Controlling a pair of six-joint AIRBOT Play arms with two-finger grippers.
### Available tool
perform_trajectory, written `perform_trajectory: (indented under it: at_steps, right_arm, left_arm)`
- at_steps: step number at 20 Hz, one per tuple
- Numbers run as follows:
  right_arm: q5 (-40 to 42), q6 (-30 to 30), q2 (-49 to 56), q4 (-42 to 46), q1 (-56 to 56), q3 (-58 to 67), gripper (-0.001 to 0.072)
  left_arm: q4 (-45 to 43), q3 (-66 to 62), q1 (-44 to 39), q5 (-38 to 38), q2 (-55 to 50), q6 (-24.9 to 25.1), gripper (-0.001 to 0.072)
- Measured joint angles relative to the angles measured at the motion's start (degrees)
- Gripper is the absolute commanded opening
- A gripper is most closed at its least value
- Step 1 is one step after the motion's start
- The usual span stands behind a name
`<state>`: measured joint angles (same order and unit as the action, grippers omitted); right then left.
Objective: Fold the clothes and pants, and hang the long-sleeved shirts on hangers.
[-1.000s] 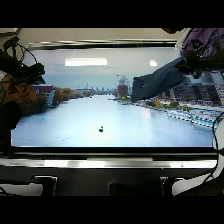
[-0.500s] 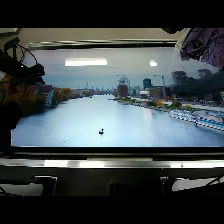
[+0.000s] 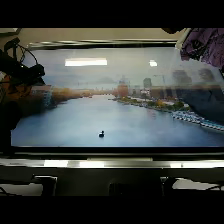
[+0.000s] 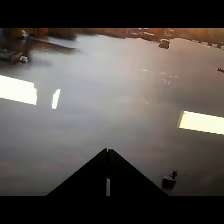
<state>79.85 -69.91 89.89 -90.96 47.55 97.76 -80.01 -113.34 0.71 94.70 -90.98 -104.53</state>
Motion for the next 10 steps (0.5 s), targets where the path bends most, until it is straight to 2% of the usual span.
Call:
perform_trajectory:
  at_steps: [10]
  right_arm:
    - [-1.7,2.4,-8.4,8.1,3.6,-21.8,0.0032]
  left_arm:
    - [0.0,0.0,-0.2,0.0,0.0,0.0,0.0016]
